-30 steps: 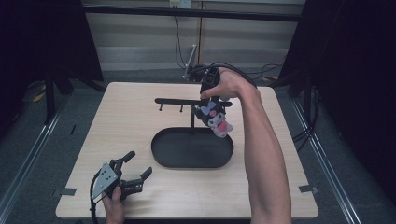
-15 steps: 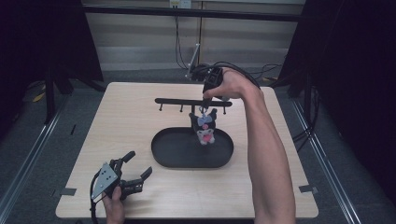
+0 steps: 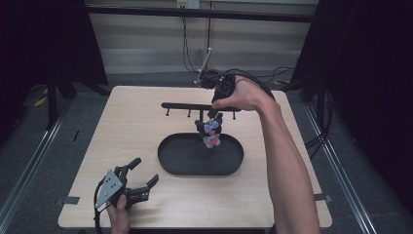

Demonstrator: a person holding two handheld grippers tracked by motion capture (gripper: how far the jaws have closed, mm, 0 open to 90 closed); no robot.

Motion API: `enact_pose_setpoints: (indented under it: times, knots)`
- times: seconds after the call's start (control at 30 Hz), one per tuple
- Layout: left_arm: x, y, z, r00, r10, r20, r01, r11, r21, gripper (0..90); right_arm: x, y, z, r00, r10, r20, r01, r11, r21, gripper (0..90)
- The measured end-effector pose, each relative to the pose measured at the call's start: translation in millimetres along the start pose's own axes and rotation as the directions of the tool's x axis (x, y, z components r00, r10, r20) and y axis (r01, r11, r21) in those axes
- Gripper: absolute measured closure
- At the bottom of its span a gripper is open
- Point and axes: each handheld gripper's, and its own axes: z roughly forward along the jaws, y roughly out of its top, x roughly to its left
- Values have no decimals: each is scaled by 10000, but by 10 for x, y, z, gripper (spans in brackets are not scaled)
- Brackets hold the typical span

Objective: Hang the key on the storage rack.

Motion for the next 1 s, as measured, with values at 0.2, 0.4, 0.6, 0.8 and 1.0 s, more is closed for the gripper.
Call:
enact_pose_setpoints:
  times: [0.2, 0.4, 0.6, 0.8, 1.0]
  knots:
    - [-1, 0, 0, 10000, -7, -5, 7, 10000, 2, 154, 163, -146, 8, 9996, -102, 247, 118, 9979, -636, 645]
    - [1, 0, -5, 10000, 9, -7, -9, 10000, 64, 154, 257, -313, 51, 9999, 9, -106, -18, 9957, -926, 666]
    - [0, 0, -6, 10000, 7, -10, -7, 10000, 68, 154, 404, -527, 102, 9999, -61, -86, 44, 9841, -1777, 657]
    - [-1, 0, -6, 10000, -5, -19, 5, 10000, 61, 154, 528, -698, 245, 9996, -62, -291, -6, 9740, -2267, 617]
    - [-1, 0, -6, 10000, 1, -19, -1, 10000, 62, 154, 639, -891, 489, 9990, 180, -415, -292, 9580, -2853, 577]
